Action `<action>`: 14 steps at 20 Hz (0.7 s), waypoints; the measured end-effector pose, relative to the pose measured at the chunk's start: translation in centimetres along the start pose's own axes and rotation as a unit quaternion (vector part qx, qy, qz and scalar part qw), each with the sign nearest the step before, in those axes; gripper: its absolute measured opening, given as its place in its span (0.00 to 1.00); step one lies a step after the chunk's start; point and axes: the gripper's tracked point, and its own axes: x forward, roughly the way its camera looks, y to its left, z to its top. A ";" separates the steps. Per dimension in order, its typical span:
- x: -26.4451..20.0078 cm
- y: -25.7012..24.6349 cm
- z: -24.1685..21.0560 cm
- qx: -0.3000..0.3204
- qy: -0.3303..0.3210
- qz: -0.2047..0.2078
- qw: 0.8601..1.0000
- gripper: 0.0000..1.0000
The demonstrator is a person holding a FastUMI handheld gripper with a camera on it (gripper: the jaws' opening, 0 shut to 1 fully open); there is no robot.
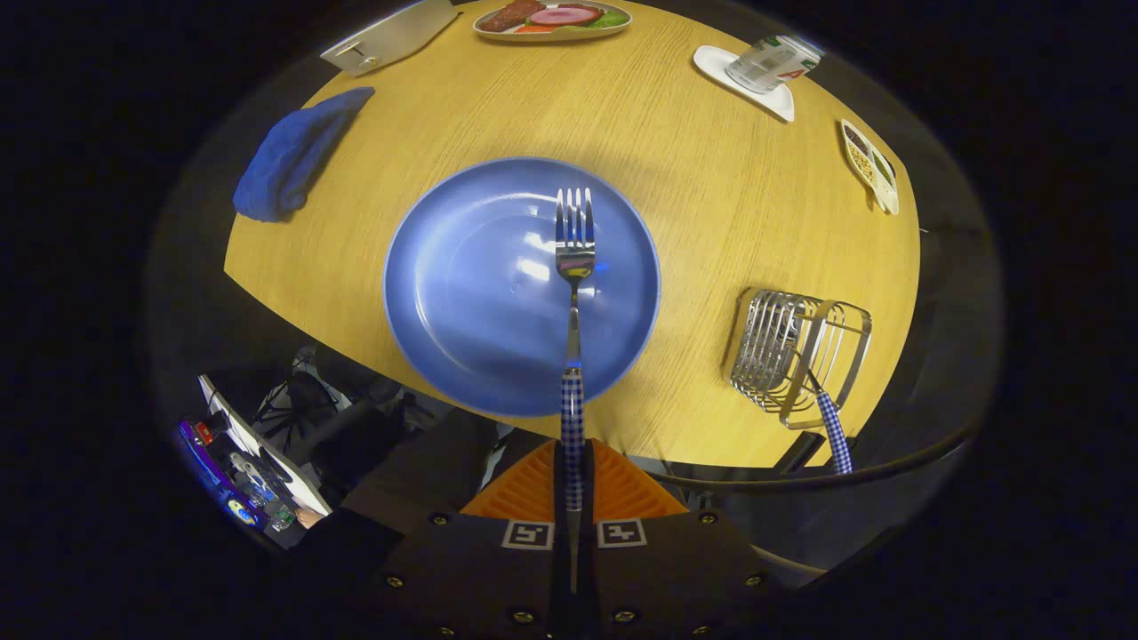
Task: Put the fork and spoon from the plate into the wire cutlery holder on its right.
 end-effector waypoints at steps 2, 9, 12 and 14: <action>-1.2 -1.4 -1.3 -0.002 0.007 -0.006 1.000 0.04; -5.0 -8.1 -5.6 -0.005 0.051 -0.038 0.998 0.04; -6.2 -10.6 -7.6 -0.003 0.072 -0.048 0.996 0.04; -6.9 -12.4 -8.7 -0.001 0.085 -0.062 0.994 0.04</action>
